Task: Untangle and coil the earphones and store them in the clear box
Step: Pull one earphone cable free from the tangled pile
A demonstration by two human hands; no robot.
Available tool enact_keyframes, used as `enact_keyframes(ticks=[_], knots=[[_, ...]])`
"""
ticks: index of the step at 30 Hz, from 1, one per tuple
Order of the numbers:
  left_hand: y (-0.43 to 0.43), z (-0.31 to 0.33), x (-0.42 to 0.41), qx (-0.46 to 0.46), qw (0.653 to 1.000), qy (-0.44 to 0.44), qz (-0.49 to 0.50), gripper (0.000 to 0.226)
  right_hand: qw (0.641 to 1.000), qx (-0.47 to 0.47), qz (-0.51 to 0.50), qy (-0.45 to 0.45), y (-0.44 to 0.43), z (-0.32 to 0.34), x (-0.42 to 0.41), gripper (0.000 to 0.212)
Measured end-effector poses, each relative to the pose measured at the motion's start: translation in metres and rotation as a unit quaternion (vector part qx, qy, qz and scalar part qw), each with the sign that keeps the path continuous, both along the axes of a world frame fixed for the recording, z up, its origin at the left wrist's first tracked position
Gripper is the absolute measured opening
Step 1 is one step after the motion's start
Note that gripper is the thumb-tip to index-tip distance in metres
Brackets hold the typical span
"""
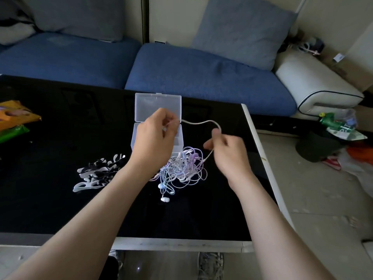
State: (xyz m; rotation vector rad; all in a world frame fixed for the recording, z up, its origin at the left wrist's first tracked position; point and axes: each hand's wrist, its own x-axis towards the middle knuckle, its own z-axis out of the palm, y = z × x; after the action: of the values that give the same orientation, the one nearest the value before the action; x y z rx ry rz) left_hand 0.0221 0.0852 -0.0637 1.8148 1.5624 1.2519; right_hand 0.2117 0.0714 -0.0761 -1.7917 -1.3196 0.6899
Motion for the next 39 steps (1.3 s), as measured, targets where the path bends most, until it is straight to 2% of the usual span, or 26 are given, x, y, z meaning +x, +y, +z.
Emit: enact_keyframes(ticks=[2,5,7,11,13,16,18,20,22,24,25,26,28,30,34,39], knots=[[0.000,-0.007,-0.005,-0.009,0.996,0.086,-0.022,0.001,0.992,0.036,-0.066,0.098,-0.003,0.011,0.001,0.053],[0.001,-0.019,-0.008,-0.032,0.986,0.160,-0.033,0.011,0.962,0.086,-0.065,0.250,-0.009,0.025,-0.004,0.044],[0.002,-0.022,-0.009,-0.057,0.981,0.185,-0.026,0.017,0.952,0.125,-0.052,0.276,-0.010,0.029,-0.009,0.038],[0.002,-0.025,-0.012,-0.154,0.957,0.242,-0.039,0.048,0.943,0.138,-0.087,0.290,-0.008,0.031,-0.009,0.028],[0.002,-0.026,-0.013,-0.190,0.947,0.250,-0.060,0.053,0.945,0.127,-0.130,0.271,-0.005,0.025,-0.003,0.027],[0.004,-0.027,-0.017,-0.208,0.948,0.228,-0.075,0.051,0.961,0.062,-0.195,0.185,0.001,0.010,0.009,0.019],[0.006,-0.027,-0.020,-0.210,0.951,0.218,-0.065,0.049,0.967,0.001,-0.191,0.170,0.004,0.001,0.017,0.030],[0.005,-0.025,-0.022,-0.208,0.951,0.219,-0.059,0.048,0.974,-0.053,-0.155,0.158,0.005,-0.005,0.021,0.045],[0.003,-0.020,-0.021,-0.200,0.953,0.217,-0.068,0.046,0.991,-0.075,-0.094,0.050,0.002,-0.005,0.018,0.048],[0.001,-0.014,-0.019,-0.196,0.956,0.199,-0.086,0.045,0.995,-0.050,-0.023,-0.087,-0.005,0.001,0.010,0.031],[0.000,-0.012,-0.018,-0.199,0.959,0.178,-0.093,0.044,0.992,-0.035,0.023,-0.116,-0.010,0.007,0.004,0.021],[0.000,-0.011,-0.017,-0.206,0.961,0.155,-0.096,0.043,0.990,-0.036,0.073,-0.117,-0.012,0.010,-0.002,0.014],[-0.002,-0.009,-0.013,-0.216,0.965,0.115,-0.096,0.042,0.973,-0.111,0.192,-0.061,-0.020,0.016,-0.015,0.001],[-0.003,-0.008,-0.011,-0.213,0.967,0.104,-0.091,0.043,0.939,-0.187,0.288,-0.034,-0.026,0.017,-0.028,0.019],[-0.004,-0.006,-0.007,-0.207,0.970,0.093,-0.093,0.045,0.926,-0.193,0.313,-0.082,-0.032,0.012,-0.041,0.034],[-0.004,-0.003,-0.008,-0.211,0.972,0.034,-0.102,0.042,0.935,-0.219,0.280,0.004,-0.029,0.012,-0.038,0.034]])
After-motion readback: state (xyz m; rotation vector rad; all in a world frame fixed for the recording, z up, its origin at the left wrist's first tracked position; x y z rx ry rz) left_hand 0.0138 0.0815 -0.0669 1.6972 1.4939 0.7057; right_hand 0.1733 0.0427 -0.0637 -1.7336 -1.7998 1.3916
